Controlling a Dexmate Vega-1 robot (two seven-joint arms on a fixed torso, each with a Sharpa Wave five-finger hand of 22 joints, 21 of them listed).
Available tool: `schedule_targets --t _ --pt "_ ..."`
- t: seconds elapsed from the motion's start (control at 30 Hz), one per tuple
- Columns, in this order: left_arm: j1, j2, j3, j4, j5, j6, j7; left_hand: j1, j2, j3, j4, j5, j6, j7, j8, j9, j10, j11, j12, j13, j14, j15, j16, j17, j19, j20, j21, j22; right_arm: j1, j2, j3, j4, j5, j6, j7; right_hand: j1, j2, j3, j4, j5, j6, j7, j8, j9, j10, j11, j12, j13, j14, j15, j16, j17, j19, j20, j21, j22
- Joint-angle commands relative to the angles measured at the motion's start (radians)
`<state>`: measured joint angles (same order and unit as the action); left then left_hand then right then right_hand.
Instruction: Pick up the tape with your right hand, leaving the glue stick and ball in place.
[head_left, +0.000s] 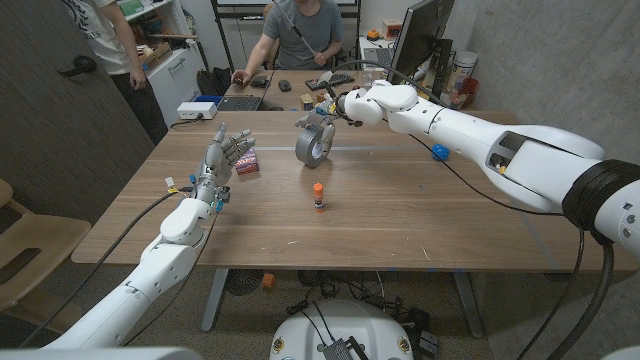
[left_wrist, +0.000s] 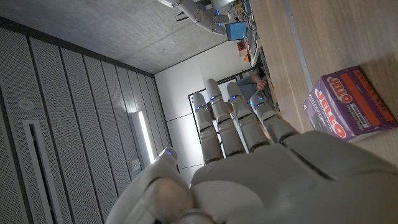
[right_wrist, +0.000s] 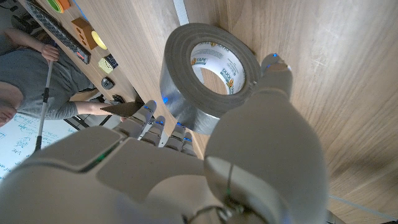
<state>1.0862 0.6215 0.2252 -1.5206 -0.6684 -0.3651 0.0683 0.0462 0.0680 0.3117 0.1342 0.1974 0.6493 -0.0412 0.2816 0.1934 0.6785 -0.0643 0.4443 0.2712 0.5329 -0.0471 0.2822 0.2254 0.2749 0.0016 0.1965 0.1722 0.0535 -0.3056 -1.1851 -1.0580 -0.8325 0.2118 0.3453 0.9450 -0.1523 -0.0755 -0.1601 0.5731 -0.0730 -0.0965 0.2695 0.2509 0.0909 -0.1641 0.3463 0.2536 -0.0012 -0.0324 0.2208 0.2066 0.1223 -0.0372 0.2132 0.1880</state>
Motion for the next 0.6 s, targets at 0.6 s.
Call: schedule_targets --t 0.6 --pt "-0.032 -0.025 0.011 0.034 -0.007 -0.009 -0.016 0.006 -0.011 -0.003 -0.013 0.005 0.01 -0.031 0.0 0.011 -0.008 -0.009 0.045 0.039 -0.017 -0.052 -0.027 0.005 0.014 0.003 -0.006 0.003 -0.032 0.043 -0.03 0.169 0.098 0.029 -0.292 0.24 0.291 0.329 -0.011 -0.071 0.497 -0.112 0.372 0.61 0.45 -0.041 0.5 0.642 0.755 -0.204 0.454 0.801 0.265 -0.166 0.875 0.438"
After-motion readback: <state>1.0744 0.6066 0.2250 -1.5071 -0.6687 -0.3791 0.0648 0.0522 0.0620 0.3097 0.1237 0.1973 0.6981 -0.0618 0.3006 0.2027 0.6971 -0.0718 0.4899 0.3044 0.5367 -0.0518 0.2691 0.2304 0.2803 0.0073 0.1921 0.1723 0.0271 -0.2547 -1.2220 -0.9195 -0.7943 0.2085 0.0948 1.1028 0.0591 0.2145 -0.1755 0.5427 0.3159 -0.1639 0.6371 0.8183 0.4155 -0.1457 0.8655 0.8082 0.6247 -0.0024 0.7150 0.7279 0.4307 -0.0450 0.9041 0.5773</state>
